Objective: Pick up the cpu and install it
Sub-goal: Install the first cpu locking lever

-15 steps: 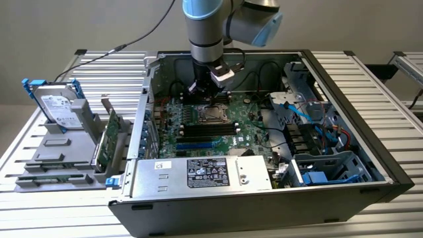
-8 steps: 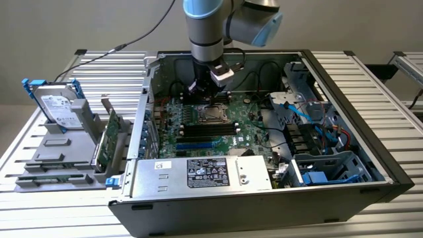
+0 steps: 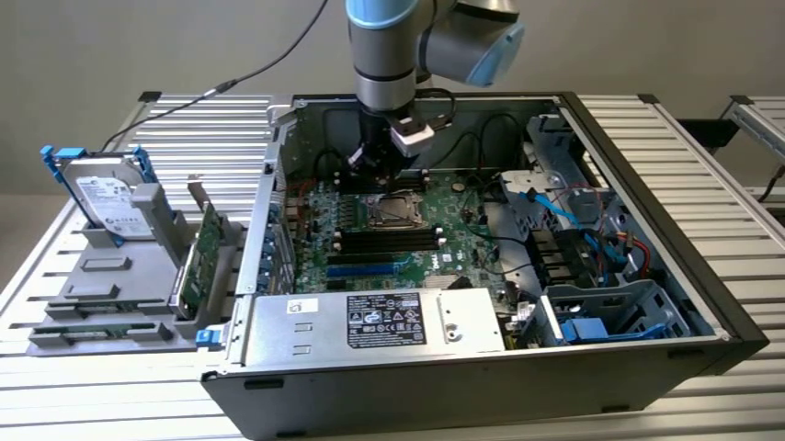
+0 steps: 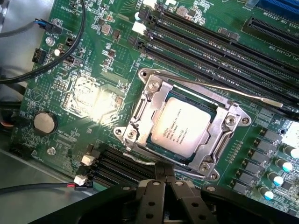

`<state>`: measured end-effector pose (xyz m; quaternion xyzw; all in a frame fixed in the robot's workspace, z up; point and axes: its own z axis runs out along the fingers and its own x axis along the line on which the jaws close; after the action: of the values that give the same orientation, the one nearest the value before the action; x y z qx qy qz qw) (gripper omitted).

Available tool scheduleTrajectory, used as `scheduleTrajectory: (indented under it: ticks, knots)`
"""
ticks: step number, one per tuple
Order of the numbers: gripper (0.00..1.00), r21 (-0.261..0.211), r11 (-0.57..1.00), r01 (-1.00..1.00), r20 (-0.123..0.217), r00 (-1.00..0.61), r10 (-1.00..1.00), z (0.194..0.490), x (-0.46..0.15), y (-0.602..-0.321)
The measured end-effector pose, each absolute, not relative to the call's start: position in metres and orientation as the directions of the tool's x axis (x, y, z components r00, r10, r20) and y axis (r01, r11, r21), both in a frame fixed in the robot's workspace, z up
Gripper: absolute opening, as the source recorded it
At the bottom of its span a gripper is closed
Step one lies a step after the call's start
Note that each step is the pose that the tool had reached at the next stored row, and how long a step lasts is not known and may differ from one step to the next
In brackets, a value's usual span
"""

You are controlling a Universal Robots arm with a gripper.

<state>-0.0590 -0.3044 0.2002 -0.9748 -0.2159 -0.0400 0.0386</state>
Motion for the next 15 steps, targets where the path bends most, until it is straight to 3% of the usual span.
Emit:
scheduleTrajectory:
  ticks: [15]
  knots:
    - [0.11,-0.045,-0.904,0.425,0.089,0.903,0.42,0.2009,-0.0572,-0.3001]
